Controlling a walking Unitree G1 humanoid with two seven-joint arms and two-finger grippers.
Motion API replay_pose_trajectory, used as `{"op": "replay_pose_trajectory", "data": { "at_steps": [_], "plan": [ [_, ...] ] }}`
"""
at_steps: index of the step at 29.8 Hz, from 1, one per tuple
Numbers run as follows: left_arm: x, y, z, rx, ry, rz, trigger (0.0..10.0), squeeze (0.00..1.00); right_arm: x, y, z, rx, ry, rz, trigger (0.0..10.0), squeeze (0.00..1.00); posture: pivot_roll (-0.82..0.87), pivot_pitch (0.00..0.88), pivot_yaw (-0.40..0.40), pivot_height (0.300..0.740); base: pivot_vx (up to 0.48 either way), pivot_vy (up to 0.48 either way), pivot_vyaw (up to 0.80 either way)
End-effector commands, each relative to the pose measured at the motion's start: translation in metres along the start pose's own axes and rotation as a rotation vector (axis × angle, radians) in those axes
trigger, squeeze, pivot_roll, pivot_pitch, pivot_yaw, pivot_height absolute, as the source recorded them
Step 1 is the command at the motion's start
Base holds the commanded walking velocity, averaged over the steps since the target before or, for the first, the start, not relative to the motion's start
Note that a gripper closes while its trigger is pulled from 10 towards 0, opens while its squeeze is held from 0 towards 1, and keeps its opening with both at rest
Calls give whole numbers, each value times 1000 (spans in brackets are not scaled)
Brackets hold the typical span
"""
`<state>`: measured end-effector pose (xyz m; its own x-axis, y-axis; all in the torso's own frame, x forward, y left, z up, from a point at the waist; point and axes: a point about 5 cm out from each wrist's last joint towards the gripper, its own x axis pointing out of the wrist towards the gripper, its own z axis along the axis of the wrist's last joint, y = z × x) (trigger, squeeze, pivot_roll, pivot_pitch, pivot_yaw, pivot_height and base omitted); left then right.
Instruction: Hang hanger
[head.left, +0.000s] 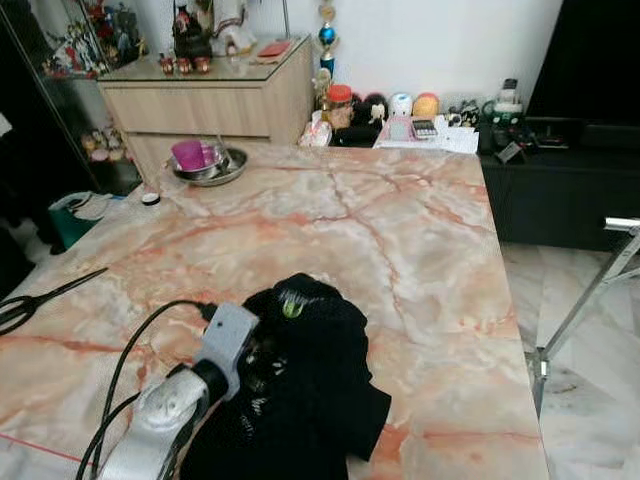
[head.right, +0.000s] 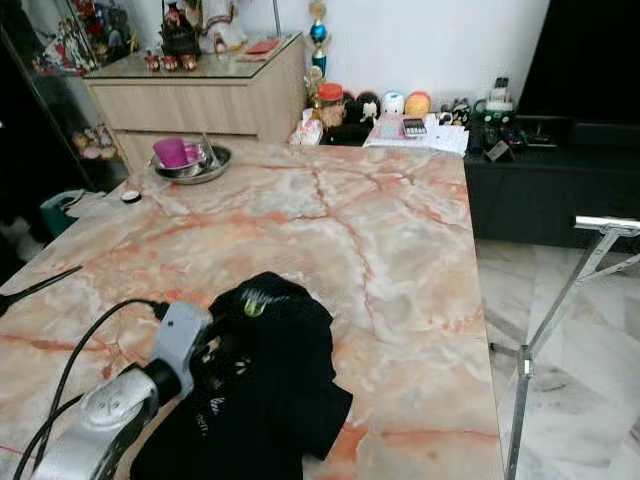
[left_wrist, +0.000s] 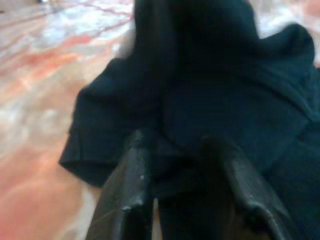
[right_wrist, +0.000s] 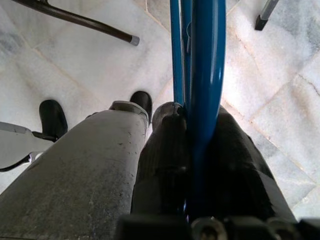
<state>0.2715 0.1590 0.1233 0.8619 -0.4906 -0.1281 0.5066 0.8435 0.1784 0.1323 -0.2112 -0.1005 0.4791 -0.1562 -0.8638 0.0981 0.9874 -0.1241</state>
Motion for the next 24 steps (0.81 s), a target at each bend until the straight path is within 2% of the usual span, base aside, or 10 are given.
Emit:
{"op": "replay_pose_trajectory", "data": {
  "at_steps": [1,7,8,12,16,19,24],
  "plan": [
    [-8,13,12,21,-24,52,10000,1000,-1,1,-5,-3,10,2,10000,0,115,60,44,740,0,0,0],
    [-14,23,20,25,-60,81,10000,1000,0,-6,0,-5,2,-3,10000,0,120,56,43,740,0,0,0],
    [-14,31,26,-11,-113,146,10000,0,0,-9,1,-5,2,-5,10000,0,122,56,42,740,0,0,0],
    [-9,35,39,-68,-187,229,10000,0,0,-12,2,-3,0,-6,10000,0,120,53,42,740,0,0,0],
    [-2,26,40,-66,-200,227,10000,0,0,-13,3,14,-5,-14,10000,0,112,40,48,740,0,0,0],
    [0,23,32,-50,-175,214,10000,0,0,-14,5,43,-26,-25,10000,0,105,33,53,740,0,-376,0],
    [-2,27,33,-78,-188,235,10000,0,0,-12,6,44,-23,-20,10000,0,111,20,54,740,0,-480,0]
  ]
}}
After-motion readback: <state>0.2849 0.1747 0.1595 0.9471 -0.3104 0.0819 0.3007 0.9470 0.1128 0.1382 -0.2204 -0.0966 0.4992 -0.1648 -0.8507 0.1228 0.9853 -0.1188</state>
